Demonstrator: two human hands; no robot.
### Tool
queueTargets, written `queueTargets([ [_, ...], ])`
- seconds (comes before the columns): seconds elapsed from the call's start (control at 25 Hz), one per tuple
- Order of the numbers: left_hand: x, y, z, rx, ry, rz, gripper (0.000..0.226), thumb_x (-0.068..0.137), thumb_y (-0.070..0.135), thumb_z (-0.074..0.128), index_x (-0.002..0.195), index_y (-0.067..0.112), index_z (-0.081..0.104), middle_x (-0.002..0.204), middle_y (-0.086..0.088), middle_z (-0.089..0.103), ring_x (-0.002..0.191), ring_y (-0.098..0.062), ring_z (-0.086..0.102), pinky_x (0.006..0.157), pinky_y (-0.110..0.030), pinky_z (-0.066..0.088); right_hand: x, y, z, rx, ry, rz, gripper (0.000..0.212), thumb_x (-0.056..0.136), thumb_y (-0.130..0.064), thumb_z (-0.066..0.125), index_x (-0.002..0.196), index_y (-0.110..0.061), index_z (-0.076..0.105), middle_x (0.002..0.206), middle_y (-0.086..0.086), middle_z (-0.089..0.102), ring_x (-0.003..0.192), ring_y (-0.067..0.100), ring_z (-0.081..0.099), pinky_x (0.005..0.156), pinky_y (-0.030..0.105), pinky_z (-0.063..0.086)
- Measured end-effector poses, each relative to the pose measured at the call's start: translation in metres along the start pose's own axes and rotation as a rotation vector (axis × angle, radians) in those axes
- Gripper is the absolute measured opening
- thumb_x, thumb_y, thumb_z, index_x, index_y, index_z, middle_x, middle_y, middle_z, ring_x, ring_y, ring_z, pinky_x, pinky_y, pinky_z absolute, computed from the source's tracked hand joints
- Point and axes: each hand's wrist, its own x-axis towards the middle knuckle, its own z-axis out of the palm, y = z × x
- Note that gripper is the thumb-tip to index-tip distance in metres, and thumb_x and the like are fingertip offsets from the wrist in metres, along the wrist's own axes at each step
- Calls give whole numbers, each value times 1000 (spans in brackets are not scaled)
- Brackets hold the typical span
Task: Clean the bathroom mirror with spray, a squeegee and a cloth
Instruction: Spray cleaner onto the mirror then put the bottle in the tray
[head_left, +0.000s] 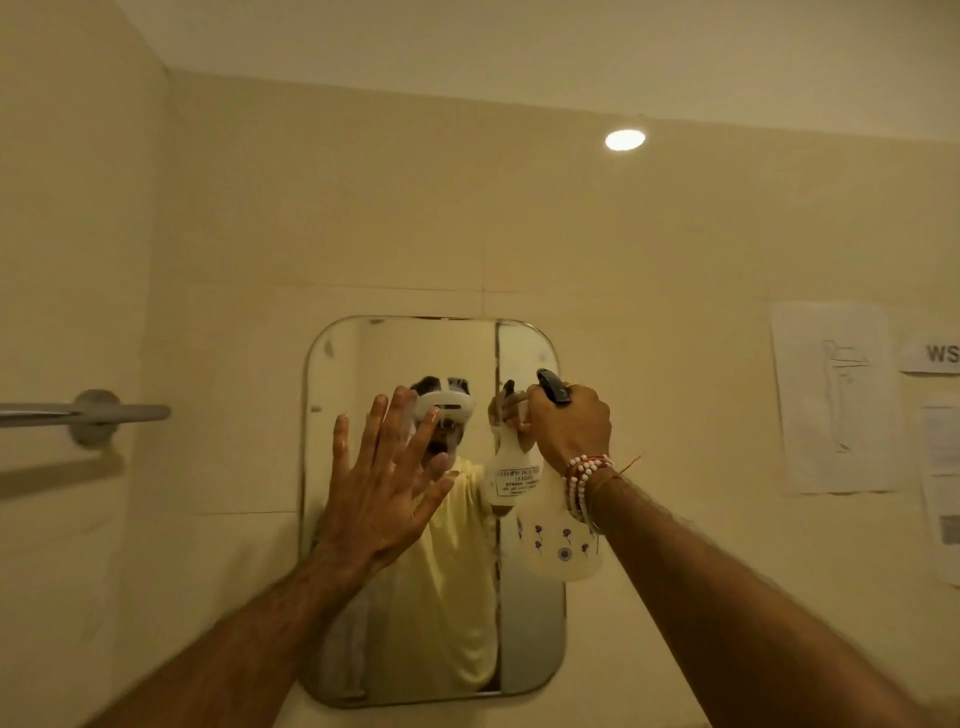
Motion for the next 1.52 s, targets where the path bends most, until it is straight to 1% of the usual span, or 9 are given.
queueTargets([
  [0.2,0,-25,-17,33,8,-38,81,98,69,23,166,25,11,174,-10,-12,161,-30,0,124,-67,6,-5,-14,8,-36,-38,31,30,82,-38,60,56,-23,59,66,2,69,63,23,65,62,32,54],
  [0.56,0,-33,-31,83,-5,-98,84,97,70,24,166,24,12,173,-12,-11,161,-30,-4,126,-63,-5,8,-15,5,-136,-70,95,32,87,-41,59,79,-11,65,71,4,64,63,20,57,59,29,44],
  [0.8,-5,-38,-33,115,-34,-126,84,97,70,28,166,27,6,172,-10,-17,161,-28,-10,125,-61,-11,-6,-21,22,69,-197,73,20,88,-31,65,87,-11,66,83,7,71,78,24,66,72,35,56],
  [0.92,-8,-45,-36,112,-27,-128,83,97,72,21,166,27,6,173,-11,-15,161,-28,-8,125,-61,-10,-23,-36,40,90,-192,5,24,91,-35,64,75,-17,64,75,5,70,72,23,67,69,34,57],
  [1.08,-19,-66,-46,128,-24,-134,81,99,72,11,166,28,8,174,-13,-10,161,-30,-3,125,-66,0,-44,-55,65,64,-192,3,37,92,-38,64,61,-23,51,60,-4,55,56,13,53,63,29,45],
  [1.2,-29,-82,-55,128,-35,-147,82,98,74,6,166,28,10,174,-13,-7,161,-30,-1,124,-68,4,-64,-61,76,101,-305,-5,25,92,-34,63,74,-16,61,73,5,65,70,22,61,70,32,50],
  [1.36,-41,-89,-58,132,-79,-165,85,97,75,3,166,27,12,174,-12,-8,161,-30,-1,124,-68,4,-88,-55,87,188,-348,-6,25,94,-34,63,71,-28,53,86,9,72,84,29,70,80,43,57],
  [1.44,-45,-88,-57,127,-92,-166,85,97,75,3,166,27,11,174,-12,-9,161,-30,-2,124,-68,3,-93,-46,92,135,-322,9,23,92,-40,64,76,-24,60,77,5,70,71,20,67,65,31,55],
  [1.52,-48,-88,-55,123,-102,-169,83,97,74,6,166,28,10,174,-11,-10,161,-29,-3,124,-67,3,-97,-35,93,65,-306,0,26,91,-42,64,79,-19,63,68,-2,63,60,11,58,51,19,38],
])
